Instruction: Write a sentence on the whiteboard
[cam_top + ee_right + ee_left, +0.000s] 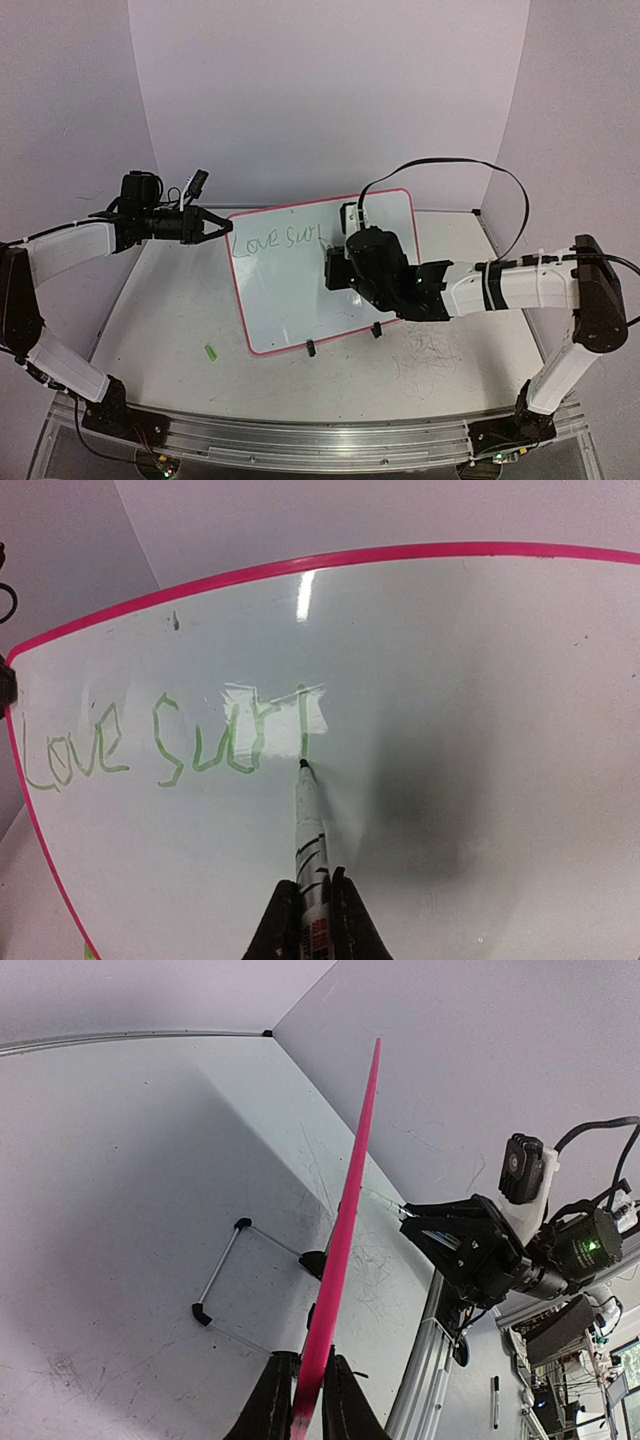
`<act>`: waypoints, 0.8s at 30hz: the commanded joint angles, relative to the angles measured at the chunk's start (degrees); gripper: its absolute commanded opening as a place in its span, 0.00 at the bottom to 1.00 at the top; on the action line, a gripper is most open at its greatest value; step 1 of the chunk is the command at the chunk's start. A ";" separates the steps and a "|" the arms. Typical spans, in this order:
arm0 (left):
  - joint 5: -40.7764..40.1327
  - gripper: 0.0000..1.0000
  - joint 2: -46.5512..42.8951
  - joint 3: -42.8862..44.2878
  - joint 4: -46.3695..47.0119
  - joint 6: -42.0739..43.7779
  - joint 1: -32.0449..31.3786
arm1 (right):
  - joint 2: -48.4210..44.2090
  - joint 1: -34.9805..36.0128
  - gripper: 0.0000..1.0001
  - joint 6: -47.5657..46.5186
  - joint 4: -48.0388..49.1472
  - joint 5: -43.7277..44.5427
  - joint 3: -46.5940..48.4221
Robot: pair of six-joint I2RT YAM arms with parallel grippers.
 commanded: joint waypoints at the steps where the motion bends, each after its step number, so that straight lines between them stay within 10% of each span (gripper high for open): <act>1: 2.16 0.12 -2.34 -0.35 1.70 0.77 -0.43 | 0.92 -0.46 0.00 -0.75 -1.21 1.30 2.91; 24: 2.25 0.12 -2.22 -0.39 1.68 0.82 -0.42 | 2.30 -2.16 0.00 0.07 -0.26 4.15 4.56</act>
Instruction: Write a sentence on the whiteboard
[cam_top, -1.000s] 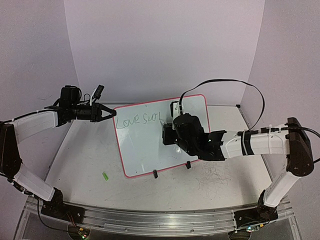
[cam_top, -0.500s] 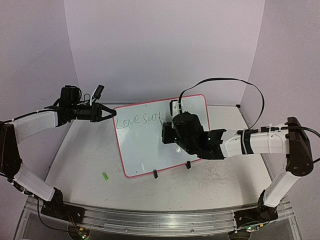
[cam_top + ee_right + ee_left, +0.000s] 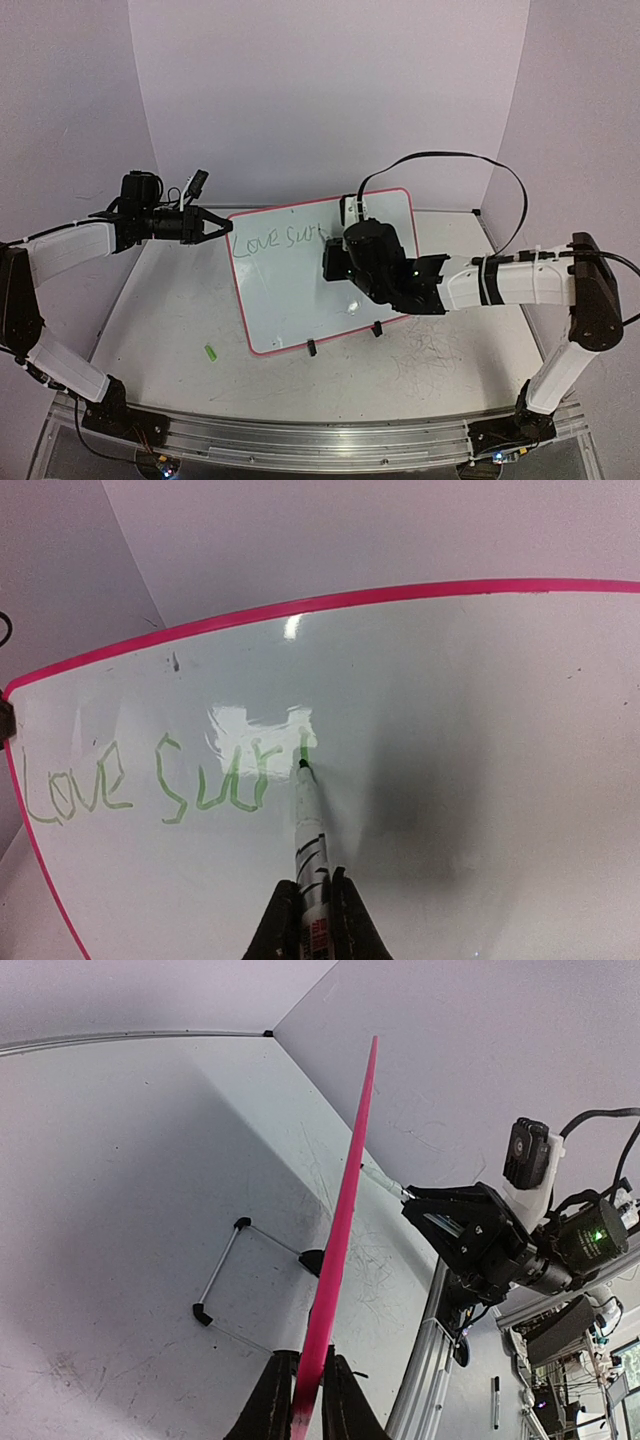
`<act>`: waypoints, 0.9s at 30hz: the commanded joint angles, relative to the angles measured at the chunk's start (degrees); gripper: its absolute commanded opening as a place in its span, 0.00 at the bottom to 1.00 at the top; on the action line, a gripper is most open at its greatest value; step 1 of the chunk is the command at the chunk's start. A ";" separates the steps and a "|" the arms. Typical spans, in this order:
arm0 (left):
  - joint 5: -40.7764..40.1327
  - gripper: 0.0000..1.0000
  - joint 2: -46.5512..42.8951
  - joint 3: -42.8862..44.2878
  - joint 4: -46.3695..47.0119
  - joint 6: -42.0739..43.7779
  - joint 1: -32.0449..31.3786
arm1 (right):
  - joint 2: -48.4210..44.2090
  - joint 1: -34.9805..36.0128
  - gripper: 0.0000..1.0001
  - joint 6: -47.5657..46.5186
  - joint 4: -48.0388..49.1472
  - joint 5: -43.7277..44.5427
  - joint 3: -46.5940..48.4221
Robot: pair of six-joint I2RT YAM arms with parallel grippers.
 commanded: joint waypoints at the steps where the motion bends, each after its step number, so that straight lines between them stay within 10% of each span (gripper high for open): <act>1: 2.34 0.12 -2.22 -0.43 1.66 0.80 -0.43 | 0.81 -1.34 0.00 0.60 -0.17 3.29 1.62; 27: 1.53 0.12 -2.38 -0.92 1.69 0.88 -0.49 | -14.19 -1.41 0.00 -1.07 6.41 -5.97 -11.12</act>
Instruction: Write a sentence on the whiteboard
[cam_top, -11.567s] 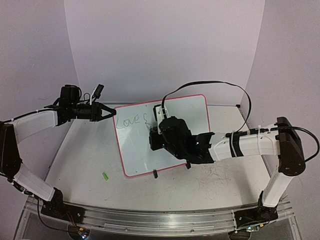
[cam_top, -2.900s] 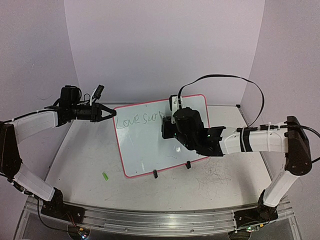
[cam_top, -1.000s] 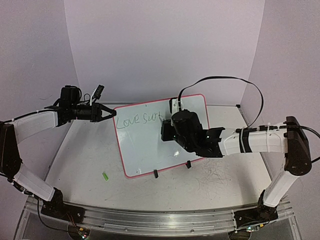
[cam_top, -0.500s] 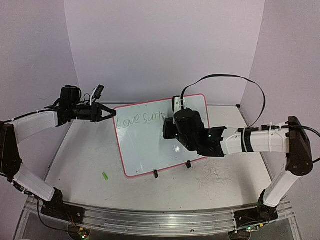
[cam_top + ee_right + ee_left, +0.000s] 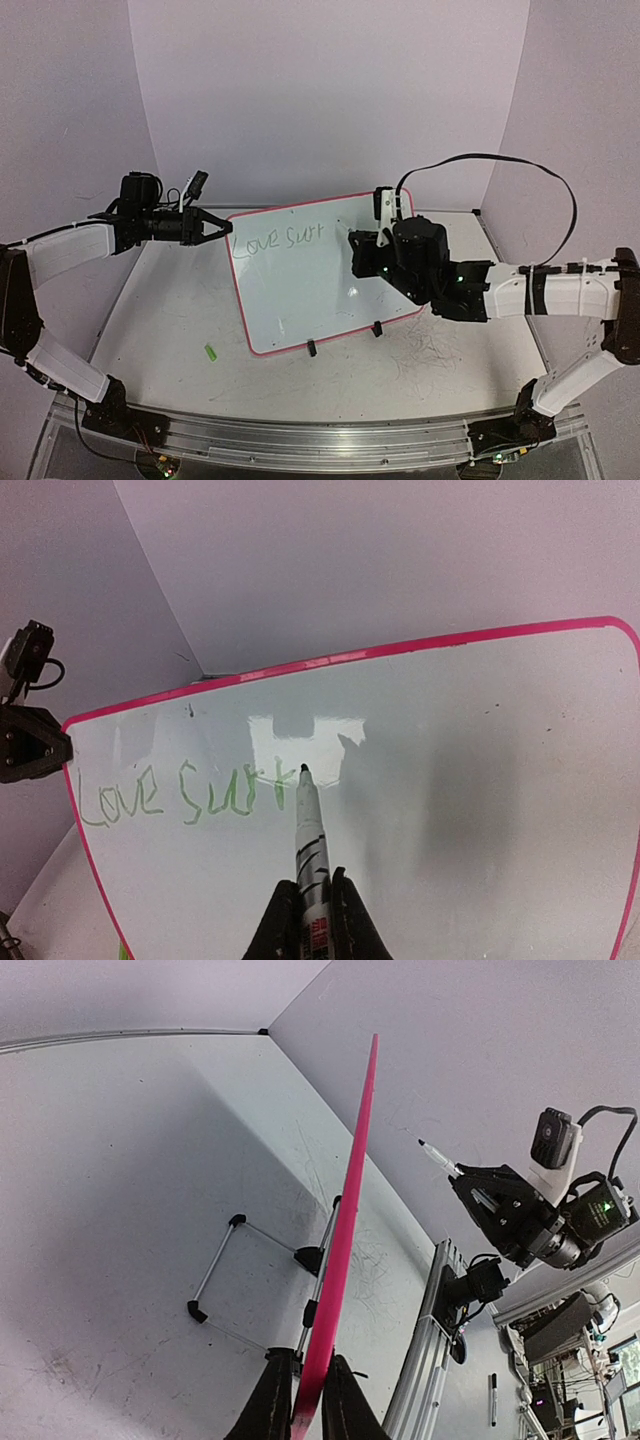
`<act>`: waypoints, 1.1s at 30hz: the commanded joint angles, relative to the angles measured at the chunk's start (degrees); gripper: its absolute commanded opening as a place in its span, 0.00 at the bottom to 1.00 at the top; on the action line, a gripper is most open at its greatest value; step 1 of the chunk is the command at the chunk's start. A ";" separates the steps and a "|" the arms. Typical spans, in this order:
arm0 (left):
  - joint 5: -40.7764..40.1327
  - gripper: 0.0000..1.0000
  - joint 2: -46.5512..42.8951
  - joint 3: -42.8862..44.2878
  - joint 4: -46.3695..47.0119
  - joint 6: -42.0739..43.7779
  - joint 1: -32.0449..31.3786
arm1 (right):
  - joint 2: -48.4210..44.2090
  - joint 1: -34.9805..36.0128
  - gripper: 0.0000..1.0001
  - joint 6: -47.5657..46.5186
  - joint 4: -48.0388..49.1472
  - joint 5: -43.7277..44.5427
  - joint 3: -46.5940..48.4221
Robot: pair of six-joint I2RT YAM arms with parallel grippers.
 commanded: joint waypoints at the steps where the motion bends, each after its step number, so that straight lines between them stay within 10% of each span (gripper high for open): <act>1: 0.94 0.12 -1.73 -0.27 1.65 0.89 -0.46 | -0.29 -0.04 0.00 0.17 1.67 -1.71 -0.08; 33: 0.68 0.12 -1.78 -0.44 1.72 1.06 -0.44 | 4.18 0.00 0.00 -2.16 2.44 -3.79 3.73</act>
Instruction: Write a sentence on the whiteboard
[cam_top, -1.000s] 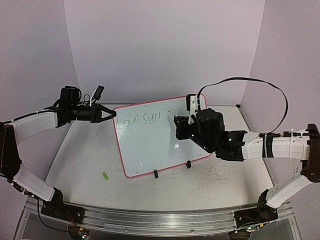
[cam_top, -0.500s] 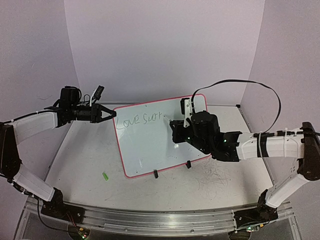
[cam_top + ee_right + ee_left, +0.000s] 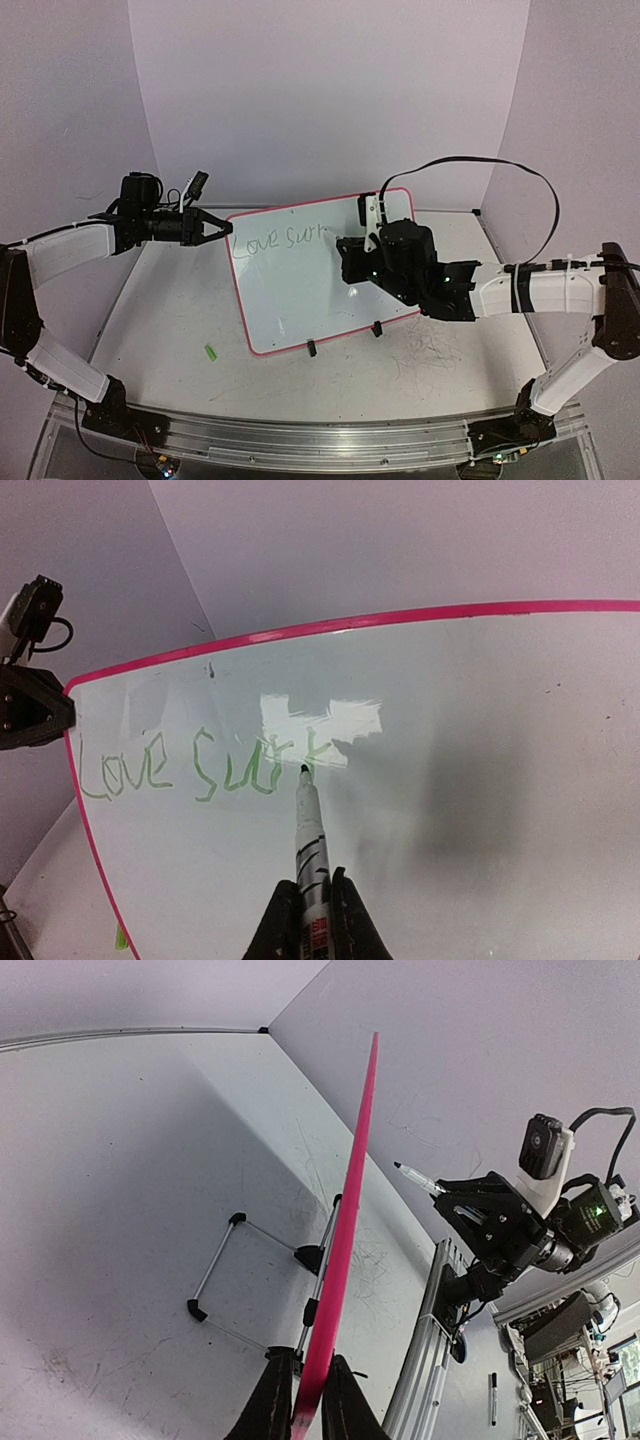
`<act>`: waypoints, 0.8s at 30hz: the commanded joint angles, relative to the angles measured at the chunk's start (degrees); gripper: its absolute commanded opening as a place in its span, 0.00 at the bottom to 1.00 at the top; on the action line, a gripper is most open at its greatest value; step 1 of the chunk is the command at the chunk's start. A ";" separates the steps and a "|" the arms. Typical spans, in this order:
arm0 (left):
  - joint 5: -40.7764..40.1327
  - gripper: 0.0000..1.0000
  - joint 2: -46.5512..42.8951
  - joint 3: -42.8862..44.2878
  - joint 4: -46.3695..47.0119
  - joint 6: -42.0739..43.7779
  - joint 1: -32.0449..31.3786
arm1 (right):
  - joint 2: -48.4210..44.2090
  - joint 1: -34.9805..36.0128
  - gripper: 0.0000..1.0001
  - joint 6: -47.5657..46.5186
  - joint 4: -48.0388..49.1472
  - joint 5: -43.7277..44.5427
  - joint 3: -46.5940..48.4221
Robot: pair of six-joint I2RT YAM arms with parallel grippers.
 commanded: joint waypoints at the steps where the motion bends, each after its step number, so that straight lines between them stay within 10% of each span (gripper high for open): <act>1: 0.61 0.12 -1.78 -0.29 1.73 0.97 -0.41 | 0.20 0.03 0.00 -0.98 1.90 0.41 2.36; 24: 0.77 0.12 -2.03 -0.47 1.74 1.02 -0.40 | 3.55 -0.03 0.00 -1.87 -0.93 4.05 5.16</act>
